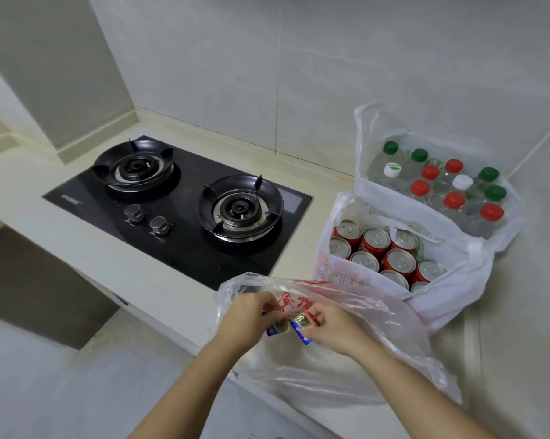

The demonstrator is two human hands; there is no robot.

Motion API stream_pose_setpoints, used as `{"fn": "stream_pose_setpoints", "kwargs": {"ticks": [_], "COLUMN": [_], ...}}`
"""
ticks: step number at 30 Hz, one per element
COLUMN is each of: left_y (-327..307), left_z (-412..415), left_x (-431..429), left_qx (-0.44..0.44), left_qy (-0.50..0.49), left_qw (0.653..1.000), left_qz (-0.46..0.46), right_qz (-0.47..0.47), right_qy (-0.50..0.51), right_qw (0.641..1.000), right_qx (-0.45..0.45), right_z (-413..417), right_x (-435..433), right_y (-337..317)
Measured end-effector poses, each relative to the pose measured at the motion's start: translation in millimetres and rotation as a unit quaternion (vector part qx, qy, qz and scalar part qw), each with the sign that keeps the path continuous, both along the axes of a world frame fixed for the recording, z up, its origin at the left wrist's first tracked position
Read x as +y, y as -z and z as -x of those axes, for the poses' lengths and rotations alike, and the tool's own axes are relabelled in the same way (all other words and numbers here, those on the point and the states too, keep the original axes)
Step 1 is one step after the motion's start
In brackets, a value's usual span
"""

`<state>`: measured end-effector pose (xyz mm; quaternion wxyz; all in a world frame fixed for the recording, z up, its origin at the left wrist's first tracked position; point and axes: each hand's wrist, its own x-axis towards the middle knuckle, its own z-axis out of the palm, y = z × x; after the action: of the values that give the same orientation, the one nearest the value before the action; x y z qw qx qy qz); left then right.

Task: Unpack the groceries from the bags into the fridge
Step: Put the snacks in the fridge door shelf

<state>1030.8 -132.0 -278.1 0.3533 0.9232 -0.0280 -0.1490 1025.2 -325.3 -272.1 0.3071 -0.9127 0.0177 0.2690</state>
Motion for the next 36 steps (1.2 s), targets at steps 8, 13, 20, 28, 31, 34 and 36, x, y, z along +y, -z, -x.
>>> {"fn": "stream_pose_setpoints", "kwargs": {"ticks": [8, 13, 20, 28, 31, 34, 36], "left_y": [-46, -62, -81, -97, -106, -121, -130], "left_z": [41, 64, 116, 211, 255, 303, 335], "left_x": [32, 62, 115, 190, 218, 246, 265], "left_qx": [0.013, 0.059, 0.049, -0.023, -0.050, -0.079, -0.099], "left_qy": [-0.143, -0.243, -0.322, -0.429, -0.462, -0.498, -0.519], "left_qw": [0.977, 0.935, 0.898, 0.863, 0.845, 0.823, 0.807], "left_qz": [0.159, 0.250, 0.296, 0.267, 0.263, 0.261, 0.262], "right_qz": [-0.228, -0.311, -0.326, -0.331, -0.328, -0.335, -0.338], "right_qy": [0.053, 0.051, -0.020, -0.112, -0.157, -0.207, -0.240], "right_qw": [0.971, 0.947, 0.943, 0.932, 0.925, 0.911, 0.902], "right_qx": [0.044, 0.068, 0.071, 0.097, 0.108, 0.120, 0.121], "right_z": [5, 5, 18, 72, 105, 145, 174], "right_x": [26, 61, 125, 221, 265, 310, 340], "right_y": [-24, -44, -68, -85, -92, -103, -109]}}
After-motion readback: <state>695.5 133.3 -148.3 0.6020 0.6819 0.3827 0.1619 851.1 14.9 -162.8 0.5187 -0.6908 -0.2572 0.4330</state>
